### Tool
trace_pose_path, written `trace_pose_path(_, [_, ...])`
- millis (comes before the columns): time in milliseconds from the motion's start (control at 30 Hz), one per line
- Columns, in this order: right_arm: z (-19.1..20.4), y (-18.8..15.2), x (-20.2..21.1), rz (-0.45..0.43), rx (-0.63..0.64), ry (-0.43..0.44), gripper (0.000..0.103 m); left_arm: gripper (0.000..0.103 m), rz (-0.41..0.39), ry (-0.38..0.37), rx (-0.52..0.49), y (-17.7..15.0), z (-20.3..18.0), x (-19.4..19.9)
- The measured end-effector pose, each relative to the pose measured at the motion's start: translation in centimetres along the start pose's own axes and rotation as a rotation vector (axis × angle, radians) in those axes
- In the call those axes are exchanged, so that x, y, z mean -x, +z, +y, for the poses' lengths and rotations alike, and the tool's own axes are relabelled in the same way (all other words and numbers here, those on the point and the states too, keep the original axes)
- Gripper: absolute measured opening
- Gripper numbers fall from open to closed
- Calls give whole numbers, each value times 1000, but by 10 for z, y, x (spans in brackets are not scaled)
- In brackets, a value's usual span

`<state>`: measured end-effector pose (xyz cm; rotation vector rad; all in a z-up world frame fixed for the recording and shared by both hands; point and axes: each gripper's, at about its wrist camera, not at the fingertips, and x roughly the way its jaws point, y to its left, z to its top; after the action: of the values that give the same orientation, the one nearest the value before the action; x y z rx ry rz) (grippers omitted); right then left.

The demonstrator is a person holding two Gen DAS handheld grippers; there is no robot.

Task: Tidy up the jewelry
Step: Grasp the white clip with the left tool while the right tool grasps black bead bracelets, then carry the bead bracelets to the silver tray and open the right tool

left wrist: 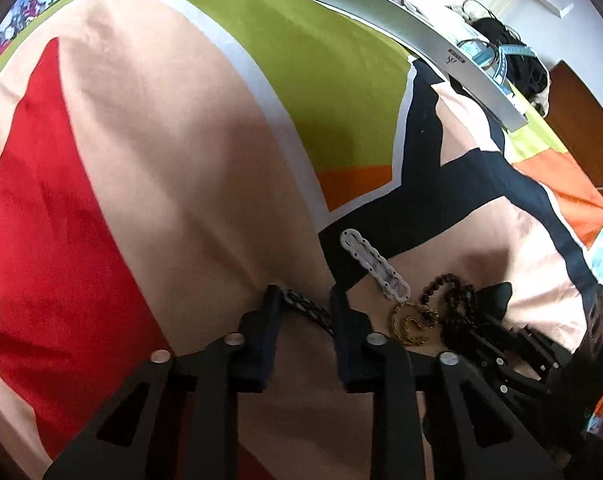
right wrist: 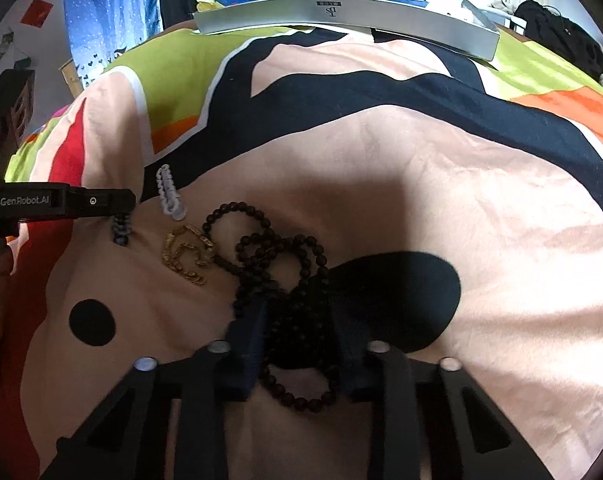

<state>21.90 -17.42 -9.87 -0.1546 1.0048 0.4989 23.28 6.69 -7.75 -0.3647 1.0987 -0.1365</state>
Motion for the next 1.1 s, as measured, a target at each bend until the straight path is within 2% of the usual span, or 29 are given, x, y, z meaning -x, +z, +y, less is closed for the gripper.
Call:
trace_pose_path(33, [0,-2,1,-4,2,1,21,13,4,-15,19,0,1,1])
trace_pose_path(133, [-1,-7,5,-14,-3,9,16,10,3,-51,53,-1,-1,6])
trace_pose_path(300, [-7,-14,17,-61,-30,44,15,4,-26,-127,73,-4,-9,20])
trace_pose_path(467, [-12,-13,42,-147,-44,60,11,0,-42,-166,50,3,-26,27])
trace_pose_path(733, [-16,-9,67,-218,-41,73,11,0,-87,-194,-6,7,-47,44])
trace_pose_path(933, [-15,25,89,-284,-13,74,11,0,-139,-218,-24,33,-60,50])
trace_pose_path(1100, [-23,80,108,-354,40,61,11,0,-219,-249,-50,78,-74,57])
